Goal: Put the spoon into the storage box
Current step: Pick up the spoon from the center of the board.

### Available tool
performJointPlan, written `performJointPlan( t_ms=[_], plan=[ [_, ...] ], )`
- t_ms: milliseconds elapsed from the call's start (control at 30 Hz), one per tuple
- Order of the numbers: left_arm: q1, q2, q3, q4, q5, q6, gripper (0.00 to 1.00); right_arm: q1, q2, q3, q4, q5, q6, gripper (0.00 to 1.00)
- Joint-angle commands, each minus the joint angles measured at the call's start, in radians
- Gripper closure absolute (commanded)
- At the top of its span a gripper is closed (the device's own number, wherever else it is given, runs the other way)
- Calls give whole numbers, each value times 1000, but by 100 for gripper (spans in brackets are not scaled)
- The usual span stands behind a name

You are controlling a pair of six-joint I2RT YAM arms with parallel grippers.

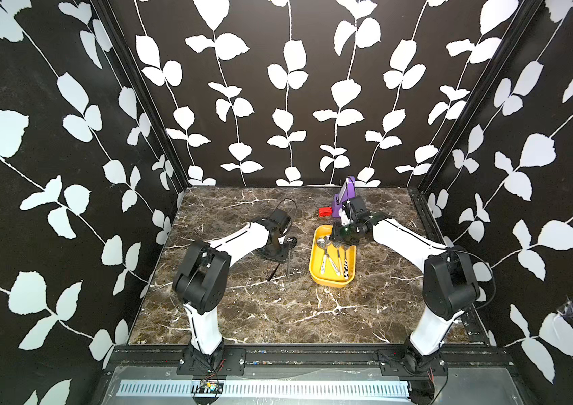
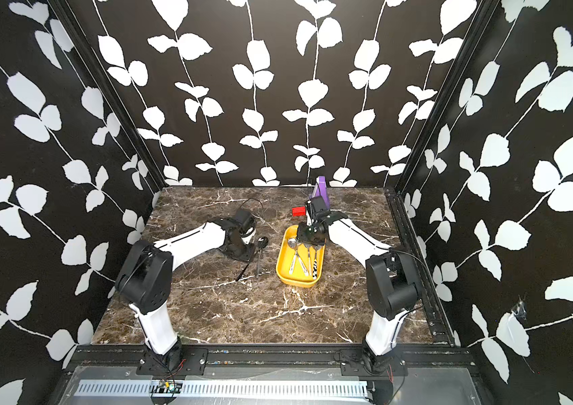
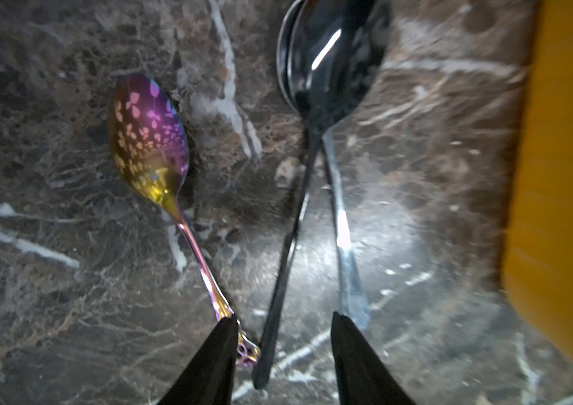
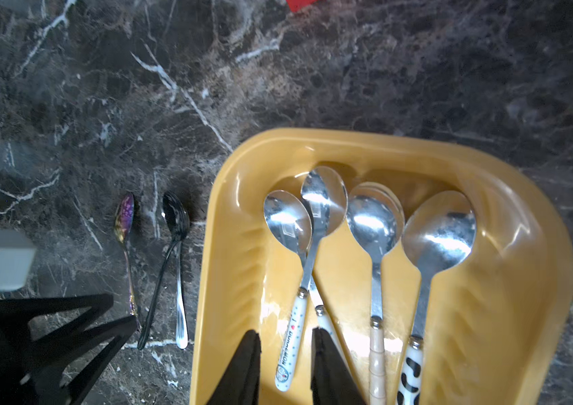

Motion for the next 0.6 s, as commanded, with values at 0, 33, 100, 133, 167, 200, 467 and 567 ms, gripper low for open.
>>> performJointPlan(
  t_ms=[0,33,100,133,167,200,467,567],
  plan=[
    [-2,11,41,-38,-39,60,52,-11,-16,-18,13,-3,-6,71],
    [-3,22,44,-35,-38,67,52,-9,-15,-18,13,-6,-7,71],
    [-4,49,55,-39,-39,75,53,-12,-13,-18,14,-14,-3,71],
    [-4,58,58,-37,-41,77,53,-14,-13,-18,14,-16,-4,71],
    [-5,67,59,-33,-42,80,54,-13,-14,-18,11,-20,-3,71],
    [-7,74,59,-29,-41,82,55,-14,-15,-18,12,-19,-3,71],
    [-16,150,106,-11,-73,95,59,-20,-17,-12,-9,-19,-13,71],
    [-22,178,125,1,-70,99,61,-22,-21,-9,-19,-15,-18,71]
  ],
)
